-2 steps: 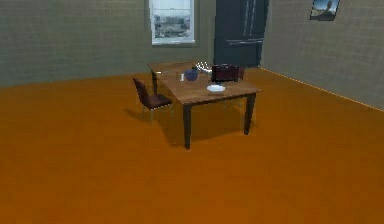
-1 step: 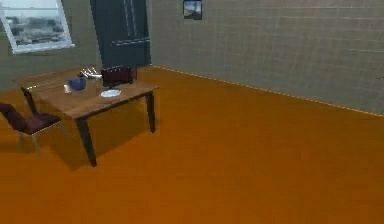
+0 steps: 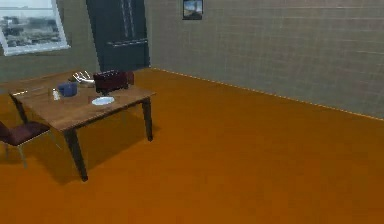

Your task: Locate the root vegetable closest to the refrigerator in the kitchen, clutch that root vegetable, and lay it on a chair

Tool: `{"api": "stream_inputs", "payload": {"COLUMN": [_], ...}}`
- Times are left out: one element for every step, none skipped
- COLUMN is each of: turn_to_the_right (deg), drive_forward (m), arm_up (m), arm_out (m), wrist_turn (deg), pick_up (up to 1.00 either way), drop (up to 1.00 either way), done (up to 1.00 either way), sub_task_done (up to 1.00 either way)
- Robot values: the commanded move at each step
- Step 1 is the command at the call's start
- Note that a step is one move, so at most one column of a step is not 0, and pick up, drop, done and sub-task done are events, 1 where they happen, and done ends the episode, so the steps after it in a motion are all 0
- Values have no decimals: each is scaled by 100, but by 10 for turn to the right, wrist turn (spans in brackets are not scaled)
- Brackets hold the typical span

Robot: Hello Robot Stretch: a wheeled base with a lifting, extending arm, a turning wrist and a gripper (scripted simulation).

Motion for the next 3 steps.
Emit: {"api": "stream_inputs", "payload": {"turn_to_the_right": [60,0,0], "drive_forward": [0,100,100], "arm_up": [0,0,0], "arm_out": [0,0,0], "wrist_turn": [0,0,0], "pick_up": [0,0,0], "drop": [0,0,0], "done": [0,0,0], "sub_task_done": [0,0,0]}}
